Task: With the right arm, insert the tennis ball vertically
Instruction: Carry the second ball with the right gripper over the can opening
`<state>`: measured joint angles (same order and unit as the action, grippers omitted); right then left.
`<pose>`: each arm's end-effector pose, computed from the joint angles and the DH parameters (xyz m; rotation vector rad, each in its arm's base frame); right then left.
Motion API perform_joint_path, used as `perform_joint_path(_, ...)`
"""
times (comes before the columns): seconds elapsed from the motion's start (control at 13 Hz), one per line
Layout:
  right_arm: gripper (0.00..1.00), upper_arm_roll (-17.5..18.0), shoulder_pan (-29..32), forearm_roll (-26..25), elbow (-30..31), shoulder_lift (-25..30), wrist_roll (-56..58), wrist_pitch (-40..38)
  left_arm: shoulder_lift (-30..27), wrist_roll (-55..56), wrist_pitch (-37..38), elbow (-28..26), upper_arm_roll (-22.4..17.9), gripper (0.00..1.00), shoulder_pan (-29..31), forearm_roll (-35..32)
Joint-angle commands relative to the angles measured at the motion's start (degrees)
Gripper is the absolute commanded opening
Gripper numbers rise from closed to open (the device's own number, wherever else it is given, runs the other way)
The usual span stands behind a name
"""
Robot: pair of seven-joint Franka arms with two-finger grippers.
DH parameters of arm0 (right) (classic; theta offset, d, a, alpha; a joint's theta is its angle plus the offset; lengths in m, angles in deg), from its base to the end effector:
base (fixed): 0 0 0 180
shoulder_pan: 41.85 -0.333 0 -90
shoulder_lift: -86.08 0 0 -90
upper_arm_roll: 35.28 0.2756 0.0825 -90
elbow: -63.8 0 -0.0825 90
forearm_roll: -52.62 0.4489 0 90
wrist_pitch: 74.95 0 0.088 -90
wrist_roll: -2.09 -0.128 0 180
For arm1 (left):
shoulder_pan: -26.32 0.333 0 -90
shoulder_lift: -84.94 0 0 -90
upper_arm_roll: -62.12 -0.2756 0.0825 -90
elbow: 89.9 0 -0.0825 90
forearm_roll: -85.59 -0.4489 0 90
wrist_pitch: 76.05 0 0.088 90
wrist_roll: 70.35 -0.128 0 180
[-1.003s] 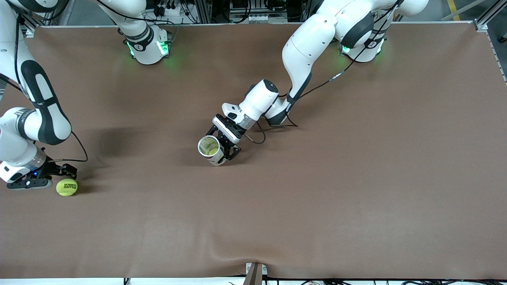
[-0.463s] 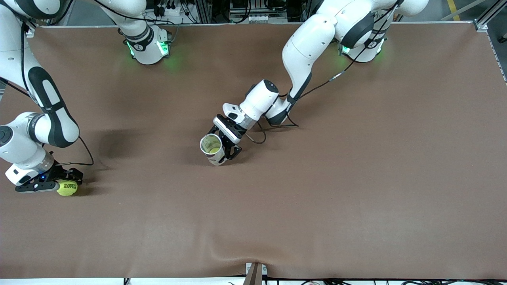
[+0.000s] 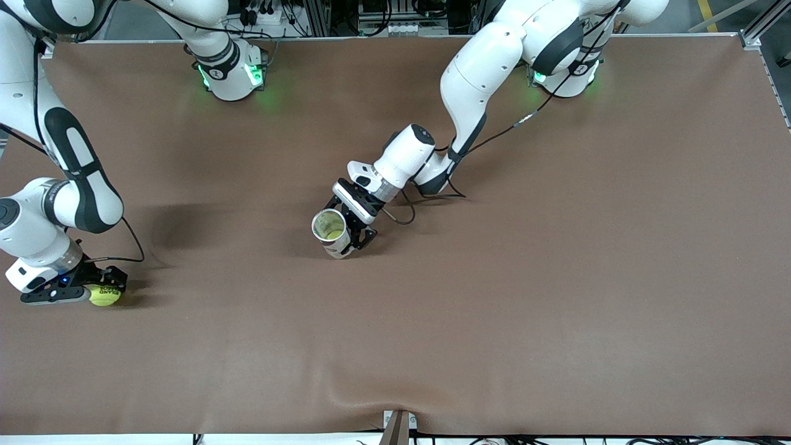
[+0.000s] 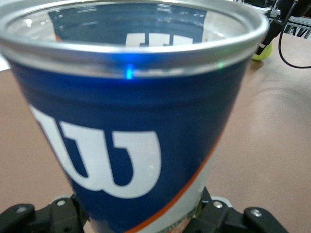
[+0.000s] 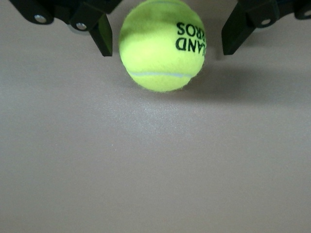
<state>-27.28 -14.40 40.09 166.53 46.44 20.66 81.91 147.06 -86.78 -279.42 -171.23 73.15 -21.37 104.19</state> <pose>0.6594 -0.2263 0.0900 3.0016 0.1970 0.3640 0.4631 -0.6115 0.0877 2.2273 -0.8671 1.1729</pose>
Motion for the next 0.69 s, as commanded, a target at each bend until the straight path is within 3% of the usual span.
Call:
perform_joint_path(0.0,1.00,0.5,0.8,-1.6,-1.1,-2.3,0.7,3.7,-0.9,0.2,-0.3,-1.5,-0.4,0.82,-0.5,1.3)
perform_joint_path(0.08,0.79,0.5,0.9,-1.6,-1.1,-2.3,2.5,3.7,-0.9,0.2,-0.3,-1.5,-0.4,0.82,-0.5,1.3)
perform_joint_path(0.15,0.45,0.6,1.1,-1.4,-1.1,-2.2,4.6,3.7,-0.9,0.2,-0.3,-1.5,-0.4,0.78,-0.5,1.3)
perform_joint_path(0.31,0.00,0.7,1.1,-1.3,-0.8,-1.6,4.6,3.3,-0.9,0.1,-0.3,-1.4,-0.4,0.75,-0.5,1.3)
perform_joint_path(0.39,0.00,1.0,0.9,-1.3,-0.5,-0.6,4.5,2.8,-0.9,0.2,-0.3,-1.5,-0.4,0.75,-0.5,1.3)
perform_joint_path(0.62,0.00,3.9,0.9,-0.4,-0.6,5.7,3.4,-10.1,-0.7,0.2,-0.3,-1.4,-0.4,0.77,-0.5,1.3)
